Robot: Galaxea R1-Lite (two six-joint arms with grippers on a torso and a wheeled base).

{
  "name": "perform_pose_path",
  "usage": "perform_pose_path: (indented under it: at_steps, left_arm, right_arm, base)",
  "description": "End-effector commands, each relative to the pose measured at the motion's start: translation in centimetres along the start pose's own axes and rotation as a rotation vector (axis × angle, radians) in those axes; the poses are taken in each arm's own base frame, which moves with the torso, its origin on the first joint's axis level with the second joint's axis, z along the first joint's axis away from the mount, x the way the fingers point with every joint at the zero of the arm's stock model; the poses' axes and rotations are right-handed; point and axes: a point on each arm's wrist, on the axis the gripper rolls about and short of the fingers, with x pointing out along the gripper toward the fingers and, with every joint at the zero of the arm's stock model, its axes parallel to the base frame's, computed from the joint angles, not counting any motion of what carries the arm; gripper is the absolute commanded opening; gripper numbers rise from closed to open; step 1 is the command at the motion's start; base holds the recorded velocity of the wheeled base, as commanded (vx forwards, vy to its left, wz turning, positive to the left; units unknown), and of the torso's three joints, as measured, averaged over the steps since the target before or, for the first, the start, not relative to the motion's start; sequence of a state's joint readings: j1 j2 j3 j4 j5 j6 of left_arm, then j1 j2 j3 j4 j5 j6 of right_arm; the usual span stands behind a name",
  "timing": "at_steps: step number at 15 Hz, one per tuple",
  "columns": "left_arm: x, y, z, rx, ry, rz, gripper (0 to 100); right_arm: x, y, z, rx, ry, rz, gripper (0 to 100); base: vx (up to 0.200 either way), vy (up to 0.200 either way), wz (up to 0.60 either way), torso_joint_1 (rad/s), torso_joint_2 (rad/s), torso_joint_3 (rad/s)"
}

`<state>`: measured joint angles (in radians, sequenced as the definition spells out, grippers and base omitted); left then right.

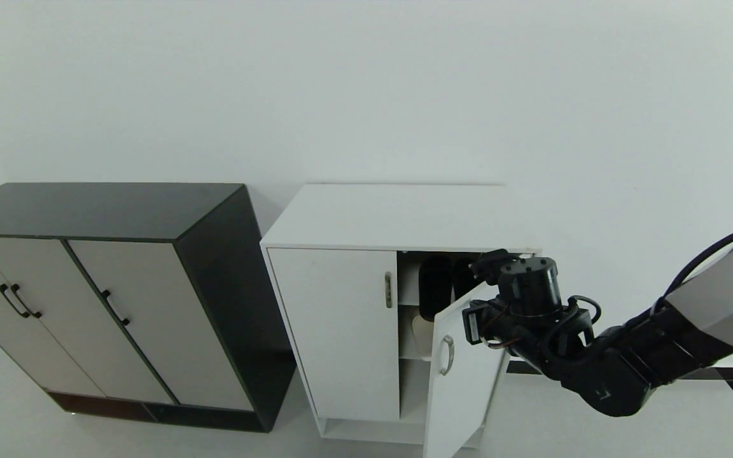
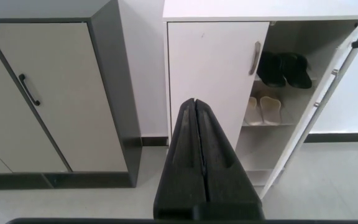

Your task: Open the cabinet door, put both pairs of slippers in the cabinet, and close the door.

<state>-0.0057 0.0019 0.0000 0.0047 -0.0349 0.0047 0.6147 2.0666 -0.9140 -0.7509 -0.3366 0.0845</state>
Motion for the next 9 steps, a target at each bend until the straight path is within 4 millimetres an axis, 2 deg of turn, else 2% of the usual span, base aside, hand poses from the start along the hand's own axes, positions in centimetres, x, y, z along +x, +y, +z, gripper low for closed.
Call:
perform_pose_path:
  at_steps: [1,9]
  left_arm:
    - [0.0,0.0,0.0,0.000,0.001,-0.001,0]
    - [0.0,0.0,0.0,0.000,0.001,-0.001,0]
  right_arm:
    - [2.1,-0.1,0.2,0.012,-0.011,-0.009,0]
    - [6.6,-0.1,1.0,0.041,-0.067,-0.025,0]
  base:
    - [0.000,0.000,0.00,0.000,0.00,0.000]
    - [0.000,0.000,0.00,0.000,0.00,0.000]
